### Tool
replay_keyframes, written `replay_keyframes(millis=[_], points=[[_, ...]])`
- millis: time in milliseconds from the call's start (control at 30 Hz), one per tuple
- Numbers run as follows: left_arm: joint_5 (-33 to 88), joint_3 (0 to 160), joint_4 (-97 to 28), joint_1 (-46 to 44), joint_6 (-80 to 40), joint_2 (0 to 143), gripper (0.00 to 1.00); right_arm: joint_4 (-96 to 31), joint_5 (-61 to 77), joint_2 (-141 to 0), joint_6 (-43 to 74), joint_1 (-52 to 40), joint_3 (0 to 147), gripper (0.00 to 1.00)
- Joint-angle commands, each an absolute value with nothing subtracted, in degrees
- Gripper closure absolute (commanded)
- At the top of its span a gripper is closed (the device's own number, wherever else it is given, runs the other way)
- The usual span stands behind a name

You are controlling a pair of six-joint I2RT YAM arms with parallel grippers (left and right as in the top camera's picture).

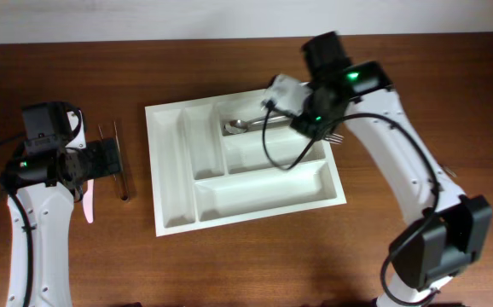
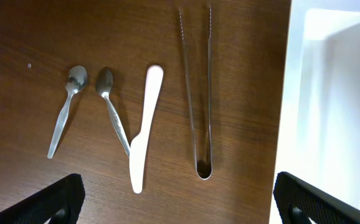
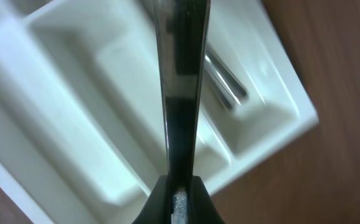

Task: Pack container
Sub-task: 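Carry the fork into the tray's middle compartment and release it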

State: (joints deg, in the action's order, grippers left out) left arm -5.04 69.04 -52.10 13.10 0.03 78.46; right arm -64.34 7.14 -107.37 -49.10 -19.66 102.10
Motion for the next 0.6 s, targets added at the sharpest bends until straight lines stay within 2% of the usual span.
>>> replay_keyframes(millis=[0,367,533,567], points=[[-5.8,70.2,-52.1,13.4,0.9,78.6,0.01,-64.6,7.9,-110.3,-63.9,-20.9,101.7,0.96],[-5.8,70.2,-52.1,13.4,0.9,78.7,0.01,-61.1,8.6,-121.8,-66.3,-21.4,101.7,0.96],[-5.8,70.2,-52.1,13.4,0.9,78.7,0.01,-61.0,8.1,-122.8,-65.0,-22.2,101.8,0.96],[-5.9,70.2,-52.1,13.4,0.9,78.6,0.01,-61.1,7.4,-122.4,-63.4,-22.3,102.2,0.89]])
